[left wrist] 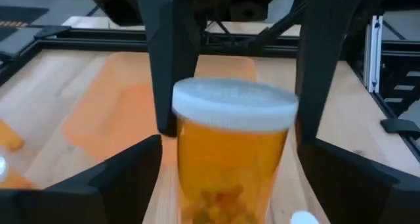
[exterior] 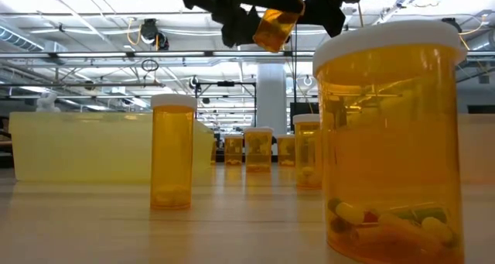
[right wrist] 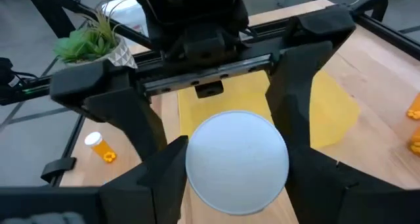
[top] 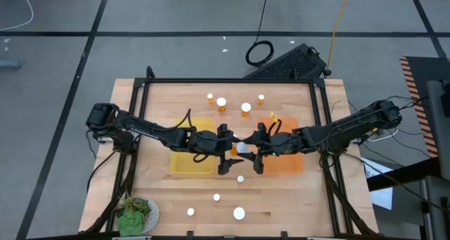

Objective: Pick and place medicine bottles into bin by pill shape (circle, oval)
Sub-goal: Put the large orange pill bottle into the yellow bin

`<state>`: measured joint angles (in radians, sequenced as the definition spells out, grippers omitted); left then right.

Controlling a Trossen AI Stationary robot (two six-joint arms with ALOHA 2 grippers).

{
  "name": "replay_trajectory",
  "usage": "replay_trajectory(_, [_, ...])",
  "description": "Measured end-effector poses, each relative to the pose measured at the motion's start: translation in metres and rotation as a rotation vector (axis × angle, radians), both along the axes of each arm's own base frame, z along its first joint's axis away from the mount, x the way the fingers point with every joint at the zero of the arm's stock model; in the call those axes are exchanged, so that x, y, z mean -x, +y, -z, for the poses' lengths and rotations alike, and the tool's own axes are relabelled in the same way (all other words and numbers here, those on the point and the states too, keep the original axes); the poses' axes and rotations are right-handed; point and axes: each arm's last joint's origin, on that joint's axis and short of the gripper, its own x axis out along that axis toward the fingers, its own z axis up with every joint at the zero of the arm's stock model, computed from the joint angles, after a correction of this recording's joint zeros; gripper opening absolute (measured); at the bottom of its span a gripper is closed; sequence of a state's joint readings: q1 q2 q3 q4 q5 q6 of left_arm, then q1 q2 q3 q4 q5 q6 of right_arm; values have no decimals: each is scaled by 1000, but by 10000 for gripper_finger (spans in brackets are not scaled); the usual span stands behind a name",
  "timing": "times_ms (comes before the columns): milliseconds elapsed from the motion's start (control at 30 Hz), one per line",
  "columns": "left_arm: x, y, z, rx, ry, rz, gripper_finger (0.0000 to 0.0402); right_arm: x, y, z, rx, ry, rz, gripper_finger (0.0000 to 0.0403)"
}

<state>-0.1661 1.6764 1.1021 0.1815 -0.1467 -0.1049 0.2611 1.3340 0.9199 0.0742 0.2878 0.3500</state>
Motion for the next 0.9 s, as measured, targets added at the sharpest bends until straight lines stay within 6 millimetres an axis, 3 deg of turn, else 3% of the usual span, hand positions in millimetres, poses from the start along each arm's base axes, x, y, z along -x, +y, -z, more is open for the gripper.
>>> replay_trajectory(500, [2, 4, 1, 1, 24, -11, 208, 0, 0, 0, 8, 1, -4, 212])
replay_trajectory(700, [2, 4, -1, -4, 19, -8, 196, 0, 0, -1, 46, -6, -20, 218])
replay_trajectory(900, [7, 3, -6, 6, 23, 0, 193, 2, 3, -4, 76, -20, -44, 259])
